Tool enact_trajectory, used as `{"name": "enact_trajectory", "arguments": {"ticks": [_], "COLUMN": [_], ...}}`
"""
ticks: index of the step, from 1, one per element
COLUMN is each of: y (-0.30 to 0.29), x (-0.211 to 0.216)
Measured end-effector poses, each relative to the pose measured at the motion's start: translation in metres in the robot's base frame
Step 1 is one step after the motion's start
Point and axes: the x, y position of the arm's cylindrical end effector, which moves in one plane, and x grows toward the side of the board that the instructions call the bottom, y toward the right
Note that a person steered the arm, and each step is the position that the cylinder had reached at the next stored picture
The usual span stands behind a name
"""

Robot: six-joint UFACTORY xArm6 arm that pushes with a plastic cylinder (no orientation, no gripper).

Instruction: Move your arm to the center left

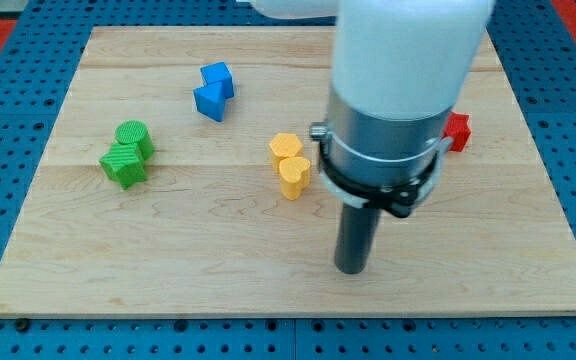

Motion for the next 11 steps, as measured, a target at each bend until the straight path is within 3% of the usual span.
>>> {"name": "enact_trajectory", "arguments": {"ticks": [2, 4, 7, 8, 9, 10, 11], "y": [-0.122, -0.165, -0.294, -0.307, -0.279, -0.236, -0.237], "x": [0.001, -0.038, -0.072, -0.104, -0.133, -0.133, -0.133]}}
